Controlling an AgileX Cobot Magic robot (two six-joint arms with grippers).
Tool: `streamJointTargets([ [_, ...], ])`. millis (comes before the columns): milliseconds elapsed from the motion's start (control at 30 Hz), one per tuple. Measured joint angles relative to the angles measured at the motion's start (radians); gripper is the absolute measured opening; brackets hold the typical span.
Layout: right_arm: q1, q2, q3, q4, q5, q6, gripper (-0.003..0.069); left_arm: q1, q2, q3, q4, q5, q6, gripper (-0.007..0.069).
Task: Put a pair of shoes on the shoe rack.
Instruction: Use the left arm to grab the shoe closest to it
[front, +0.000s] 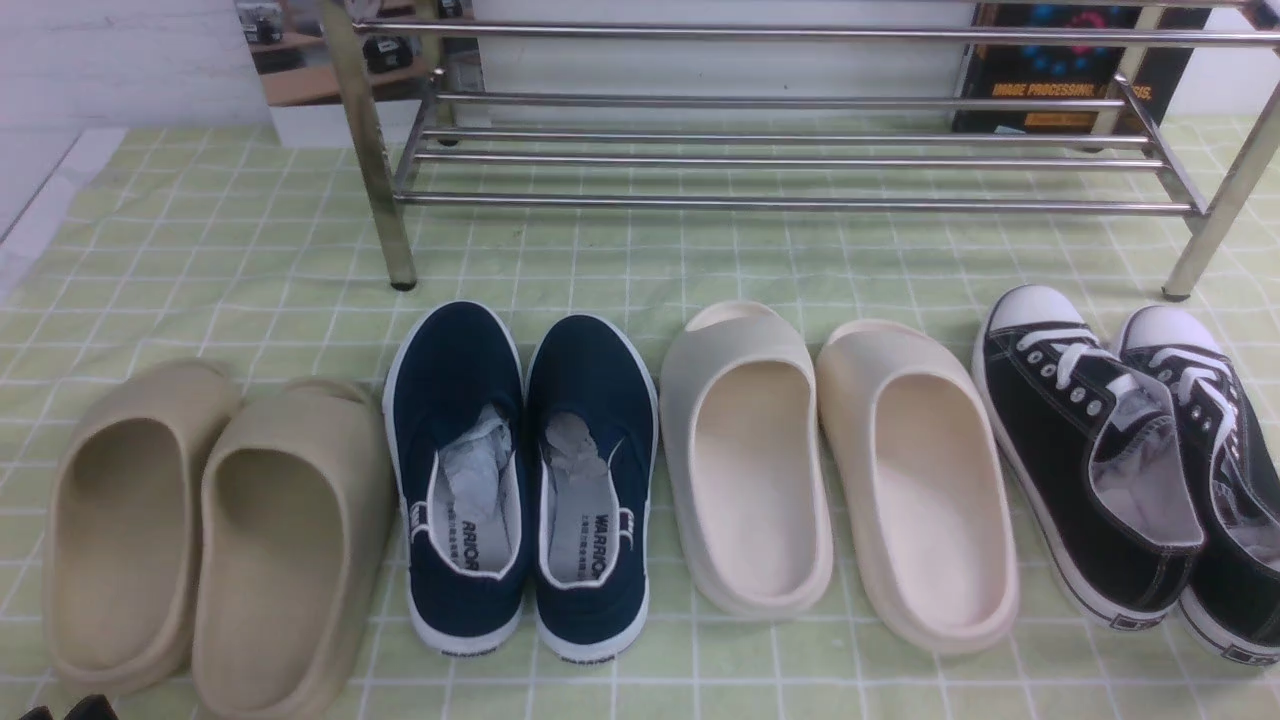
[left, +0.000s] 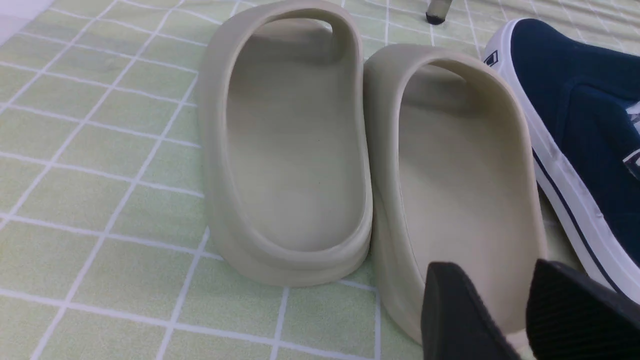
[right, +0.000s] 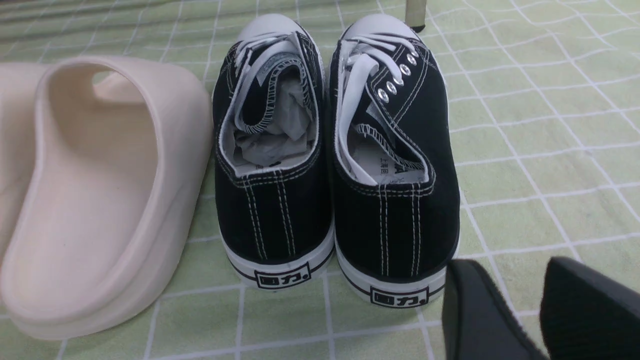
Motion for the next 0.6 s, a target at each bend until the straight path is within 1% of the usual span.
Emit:
streamJointTargets([
  [33,0.000,0.000,0.000,0.000,0.000,0.000,0.0239,0.000,0.000,0.000,-0.135,-0.008,-0.020,0.0238],
  [167,0.000,0.000,0.000,0.000,0.000,0.000,0.0239,0.000,0.000,0.000,-0.186,-0.010,-0.028,0.0238],
  [200,0.000,0.000,0.000,0.000,0.000,0.000,0.0239,0.000,0.000,0.000,-0.313,-0.013,-0.066,0.0238],
  [333,0.000,0.000,0.000,0.000,0.000,0.000,0.0239,0.000,0.000,0.000,-0.348,-0.015,-0.072,0.0238],
  [533,0.000,0.000,0.000,0.000,0.000,0.000,0.0239,0.000,0.000,0.000,-0.367,-0.016,-0.077,0.0238],
  [567,0.000,0.000,0.000,0.000,0.000,0.000,0.0239,0.000,0.000,0.000,-0.473,-0.018,-0.105,0.0238],
  [600,0.000,0.000,0.000,0.000,0.000,0.000,0.0239,0.000,0.000,0.000,-0.490,-0.020,-0.110,0.0238],
])
